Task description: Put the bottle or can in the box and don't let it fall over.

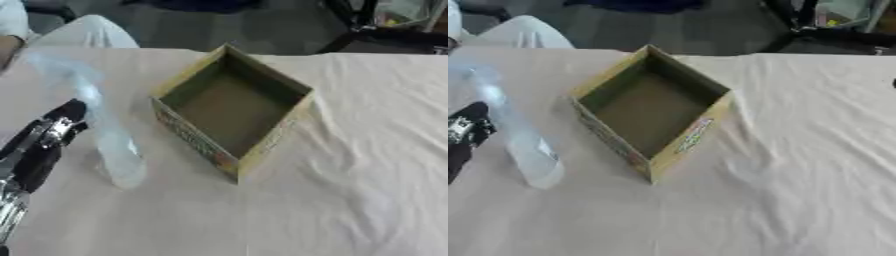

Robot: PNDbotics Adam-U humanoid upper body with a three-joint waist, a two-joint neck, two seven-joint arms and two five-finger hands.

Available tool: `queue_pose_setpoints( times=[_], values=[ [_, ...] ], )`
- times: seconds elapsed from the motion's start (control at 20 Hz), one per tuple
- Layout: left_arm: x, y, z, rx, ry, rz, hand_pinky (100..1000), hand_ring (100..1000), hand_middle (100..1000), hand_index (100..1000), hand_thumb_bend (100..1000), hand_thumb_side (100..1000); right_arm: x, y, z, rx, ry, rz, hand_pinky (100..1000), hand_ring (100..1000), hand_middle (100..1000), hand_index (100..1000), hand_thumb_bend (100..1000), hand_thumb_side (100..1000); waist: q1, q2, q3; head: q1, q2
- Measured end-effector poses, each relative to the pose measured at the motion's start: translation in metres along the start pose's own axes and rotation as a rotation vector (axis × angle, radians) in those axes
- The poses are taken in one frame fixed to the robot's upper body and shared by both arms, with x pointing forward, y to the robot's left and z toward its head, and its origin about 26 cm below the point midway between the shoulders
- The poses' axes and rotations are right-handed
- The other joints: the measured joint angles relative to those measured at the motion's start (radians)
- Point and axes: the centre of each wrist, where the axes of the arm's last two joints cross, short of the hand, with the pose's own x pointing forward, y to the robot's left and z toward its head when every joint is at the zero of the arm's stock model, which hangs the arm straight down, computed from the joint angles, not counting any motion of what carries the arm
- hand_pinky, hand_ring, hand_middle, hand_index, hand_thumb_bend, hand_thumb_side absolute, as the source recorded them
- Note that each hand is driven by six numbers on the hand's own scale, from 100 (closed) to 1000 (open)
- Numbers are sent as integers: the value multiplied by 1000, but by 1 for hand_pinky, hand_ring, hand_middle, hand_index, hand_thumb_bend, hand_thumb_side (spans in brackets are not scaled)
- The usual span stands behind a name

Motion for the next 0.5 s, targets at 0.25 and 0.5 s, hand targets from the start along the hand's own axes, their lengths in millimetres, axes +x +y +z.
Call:
queue_pose_setpoints(
  times=[0.25, 0.5],
  values=[
    [5, 0, -2, -7, -18, -4, 1000, 1000, 1000, 899, 319, 799, 0, 0, 0, 0, 0, 0, 1000, 1000, 977, 1000, 100, 470, 0, 0, 0, 0, 0],
    [10, 0, -5, -17, -42, -9, 1000, 1000, 1000, 896, 308, 791, 0, 0, 0, 0, 0, 0, 1000, 1000, 977, 1000, 100, 470, 0, 0, 0, 0, -1]
  ],
)
